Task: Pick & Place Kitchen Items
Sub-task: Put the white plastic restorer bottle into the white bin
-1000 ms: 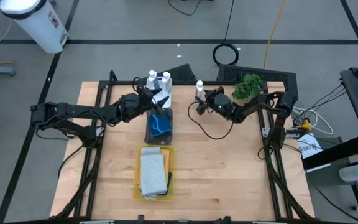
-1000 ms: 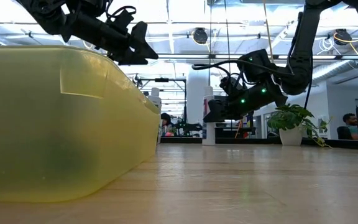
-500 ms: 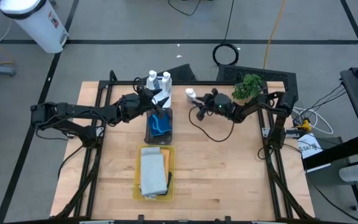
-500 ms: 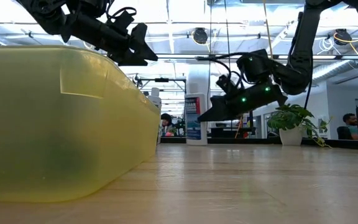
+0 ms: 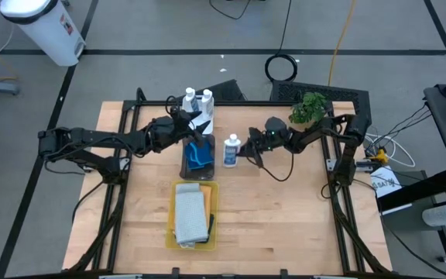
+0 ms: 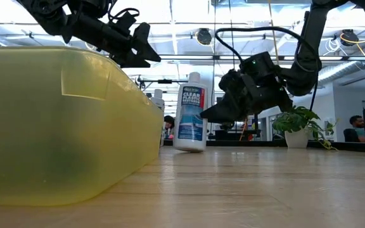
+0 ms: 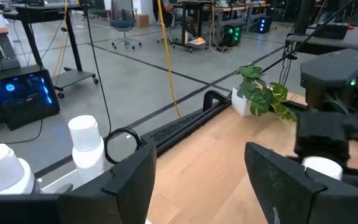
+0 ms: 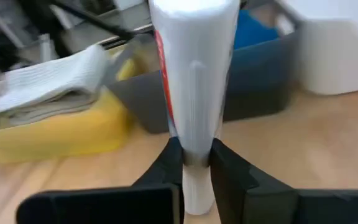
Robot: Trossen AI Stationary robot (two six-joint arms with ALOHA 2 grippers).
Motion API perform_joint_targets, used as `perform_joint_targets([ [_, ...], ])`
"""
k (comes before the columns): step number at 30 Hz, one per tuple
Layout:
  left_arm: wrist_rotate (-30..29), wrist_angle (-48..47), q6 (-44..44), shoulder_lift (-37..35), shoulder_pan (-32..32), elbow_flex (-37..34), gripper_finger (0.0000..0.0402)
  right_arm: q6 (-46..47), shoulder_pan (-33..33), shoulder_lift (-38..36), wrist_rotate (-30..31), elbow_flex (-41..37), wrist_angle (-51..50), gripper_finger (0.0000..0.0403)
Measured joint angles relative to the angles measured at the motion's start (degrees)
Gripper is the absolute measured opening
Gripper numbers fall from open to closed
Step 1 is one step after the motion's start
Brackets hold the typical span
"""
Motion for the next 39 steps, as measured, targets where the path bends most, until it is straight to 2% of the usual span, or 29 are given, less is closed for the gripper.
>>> perform_joint_targets([
  [3, 0.10, 0.00, -1.40, 0.00, -0.04, 0.00, 0.0251, -1.35, 1.16, -0.89, 0.07, -1.19, -0.41, 0.0026],
  [8, 3.71, 0.00, -3.37, 0.00, -0.06, 0.00, 0.0251, -8.71, 4.24, -5.12, 9.51, -4.36, -1.21, 0.0021],
  [12, 8.89, 0.00, -3.65, 0.00, -0.06, 0.00, 0.0251, -14.60, 6.78, -11.96, 14.41, -6.20, -9.16, 0.0022],
  [16, 14.68, -0.01, -8.06, 0.00, -0.10, 0.08, 0.0251, -17.38, 9.05, -18.24, 18.40, -7.45, -18.37, 0.0021],
  [19, 20.36, -0.28, -9.06, 0.00, -1.35, 0.41, 0.0251, -17.54, 10.30, -20.59, 20.80, -8.46, -21.34, 0.0021],
  [21, 21.99, -2.10, -9.02, 0.14, -3.05, 1.63, 0.0251, -17.52, 10.75, -20.87, 20.73, -8.61, -21.87, 0.0021],
  [29, 21.11, -16.61, -2.15, 6.20, -12.43, 14.44, 0.0250, -17.38, 11.59, -17.74, 20.69, -8.62, -18.67, 0.0023],
  [34, 15.80, -23.67, 3.31, 13.74, -15.79, 23.88, 0.0250, -17.00, 11.59, -17.66, 20.64, -8.62, -18.77, 0.0024],
  [39, 9.84, -27.24, 5.75, 20.98, -15.21, 30.40, 0.0250, -16.97, 11.64, -17.66, 20.67, -8.61, -18.92, 0.0024],
])
